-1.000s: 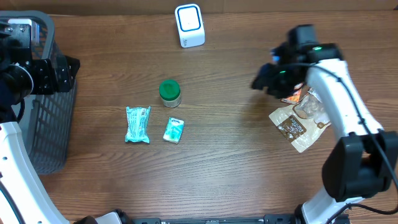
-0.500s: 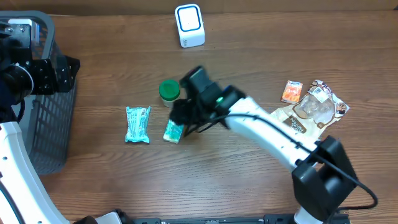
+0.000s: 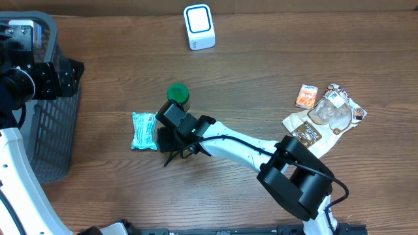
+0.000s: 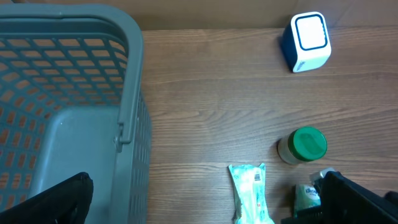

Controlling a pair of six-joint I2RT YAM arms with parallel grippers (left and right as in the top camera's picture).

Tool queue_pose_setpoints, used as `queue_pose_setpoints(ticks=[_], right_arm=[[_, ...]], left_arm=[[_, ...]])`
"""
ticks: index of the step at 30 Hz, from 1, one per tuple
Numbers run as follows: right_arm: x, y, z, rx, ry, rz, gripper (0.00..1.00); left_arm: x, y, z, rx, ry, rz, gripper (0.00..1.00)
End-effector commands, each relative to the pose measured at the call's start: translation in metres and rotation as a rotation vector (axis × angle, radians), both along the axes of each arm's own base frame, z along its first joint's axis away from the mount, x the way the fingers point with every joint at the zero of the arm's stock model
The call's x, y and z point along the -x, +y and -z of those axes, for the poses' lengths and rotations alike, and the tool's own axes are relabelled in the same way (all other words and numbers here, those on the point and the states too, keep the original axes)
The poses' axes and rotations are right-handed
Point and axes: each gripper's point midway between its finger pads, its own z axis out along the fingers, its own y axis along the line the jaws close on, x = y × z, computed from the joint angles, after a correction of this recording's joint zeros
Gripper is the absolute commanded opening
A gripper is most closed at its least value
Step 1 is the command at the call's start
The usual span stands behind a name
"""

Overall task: Scan the item barcode
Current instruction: 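Move the right gripper to the small teal Kleenex pack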

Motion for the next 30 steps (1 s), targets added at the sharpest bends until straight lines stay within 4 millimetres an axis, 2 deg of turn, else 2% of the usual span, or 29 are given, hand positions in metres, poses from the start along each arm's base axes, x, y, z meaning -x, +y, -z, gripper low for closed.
queue_pose_setpoints(ticks=[1, 8, 12, 16, 23, 26, 30], right_arm=[[-0.009, -0.022, 0.012, 0.076, 0.003, 0.055, 0.52], [-0.022, -0.076, 0.013, 0.167, 0.112, 0.150, 0.51], [-0.038, -0.113, 0.004, 0.205, 0.134, 0.197, 0.52], [-0.057, -0.139, -0.001, 0.202, 0.132, 0.237, 0.52], [-0.067, -0.145, -0.011, 0.139, 0.135, 0.178, 0.51], [-0.079, -0.148, -0.029, 0.123, 0.069, 0.136, 0.47], [-0.106, -0.151, -0.063, 0.076, -0.052, 0.125, 0.41]], left_arm=[[-0.001, -0.002, 0.001, 0.000, -0.001, 0.025, 1.00], [-0.001, -0.002, 0.001, 0.000, -0.001, 0.025, 1.00], [-0.001, -0.002, 0.001, 0.000, -0.001, 0.025, 0.99], [-0.001, -0.002, 0.001, -0.001, -0.001, 0.025, 1.00], [-0.001, -0.003, 0.001, 0.000, -0.001, 0.025, 1.00], [-0.001, -0.002, 0.001, 0.000, -0.001, 0.025, 1.00], [-0.001, -0.003, 0.001, 0.000, -0.001, 0.025, 0.99]])
